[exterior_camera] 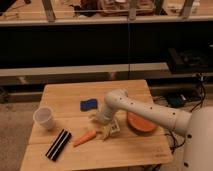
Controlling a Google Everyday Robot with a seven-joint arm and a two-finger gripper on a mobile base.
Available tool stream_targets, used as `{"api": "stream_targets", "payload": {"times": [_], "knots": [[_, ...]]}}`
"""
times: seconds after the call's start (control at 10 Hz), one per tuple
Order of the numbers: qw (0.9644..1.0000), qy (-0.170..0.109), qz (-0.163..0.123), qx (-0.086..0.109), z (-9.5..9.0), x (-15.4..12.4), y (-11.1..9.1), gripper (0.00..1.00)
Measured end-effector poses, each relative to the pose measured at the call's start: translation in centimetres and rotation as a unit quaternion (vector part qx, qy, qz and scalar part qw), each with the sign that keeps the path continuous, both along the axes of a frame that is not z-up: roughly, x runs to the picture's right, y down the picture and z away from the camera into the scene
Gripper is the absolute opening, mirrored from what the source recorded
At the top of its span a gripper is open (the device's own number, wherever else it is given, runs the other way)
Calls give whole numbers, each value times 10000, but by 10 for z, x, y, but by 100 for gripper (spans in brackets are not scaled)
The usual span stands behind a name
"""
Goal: Place the pepper on the white sponge
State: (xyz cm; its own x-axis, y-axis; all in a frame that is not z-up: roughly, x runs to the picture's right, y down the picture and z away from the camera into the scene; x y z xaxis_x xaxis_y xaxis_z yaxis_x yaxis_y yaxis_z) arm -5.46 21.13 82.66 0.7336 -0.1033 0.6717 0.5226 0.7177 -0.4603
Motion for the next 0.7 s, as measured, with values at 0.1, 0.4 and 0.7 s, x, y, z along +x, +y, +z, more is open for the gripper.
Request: {"api": "stream_targets", "payload": {"times": [0.1, 0.4, 0.7], "knots": [[9999, 57, -32, -156, -6, -7, 0, 80], [9977, 173, 69, -649, -10, -19, 5, 80], [9944, -238, 579, -852, -5, -14, 17, 80]]}}
